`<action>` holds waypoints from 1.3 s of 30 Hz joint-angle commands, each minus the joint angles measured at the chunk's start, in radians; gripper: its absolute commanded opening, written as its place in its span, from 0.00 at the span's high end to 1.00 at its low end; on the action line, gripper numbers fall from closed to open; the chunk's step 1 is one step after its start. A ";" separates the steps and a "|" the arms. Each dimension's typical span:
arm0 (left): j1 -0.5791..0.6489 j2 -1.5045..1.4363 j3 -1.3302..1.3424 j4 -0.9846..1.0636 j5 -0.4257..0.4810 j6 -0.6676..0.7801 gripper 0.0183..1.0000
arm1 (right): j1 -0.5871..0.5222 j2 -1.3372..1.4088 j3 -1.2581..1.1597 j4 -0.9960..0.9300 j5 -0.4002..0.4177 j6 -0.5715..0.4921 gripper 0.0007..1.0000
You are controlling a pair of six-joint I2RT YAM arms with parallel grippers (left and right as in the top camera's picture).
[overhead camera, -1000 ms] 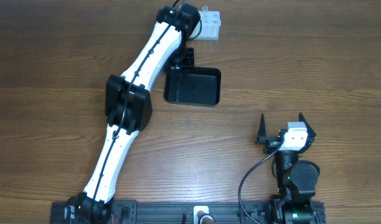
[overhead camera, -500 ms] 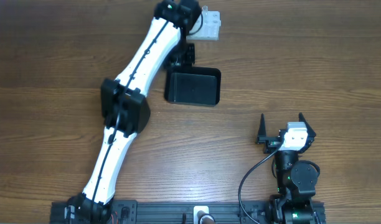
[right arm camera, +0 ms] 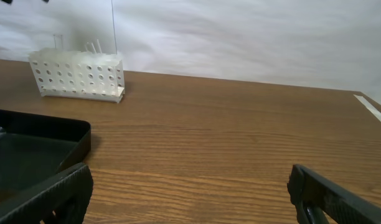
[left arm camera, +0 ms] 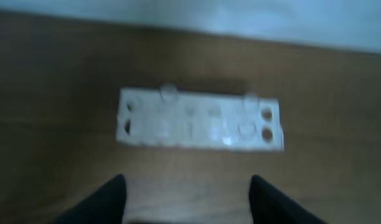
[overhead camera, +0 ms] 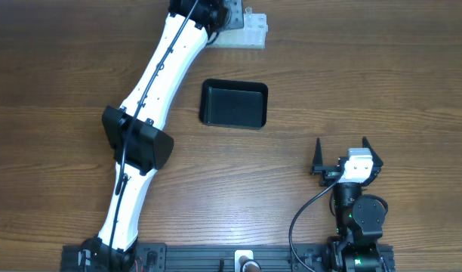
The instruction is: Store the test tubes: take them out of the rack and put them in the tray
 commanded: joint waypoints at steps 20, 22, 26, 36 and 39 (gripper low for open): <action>0.044 0.159 0.010 0.256 -0.087 0.189 0.34 | -0.006 -0.011 -0.005 -0.004 -0.005 -0.005 0.01; 0.046 0.169 0.010 0.275 -0.087 0.188 0.34 | -0.006 -0.011 -0.005 -0.004 -0.005 -0.005 0.01; 0.052 0.196 0.010 0.312 -0.073 0.188 0.34 | -0.006 -0.011 -0.005 -0.004 -0.005 -0.005 0.01; 0.062 0.226 0.010 0.317 -0.072 0.188 0.35 | -0.006 -0.011 -0.005 -0.004 -0.005 -0.005 0.01; 0.063 0.233 0.010 0.317 -0.069 0.188 0.35 | -0.006 -0.011 -0.005 -0.004 -0.005 -0.005 0.01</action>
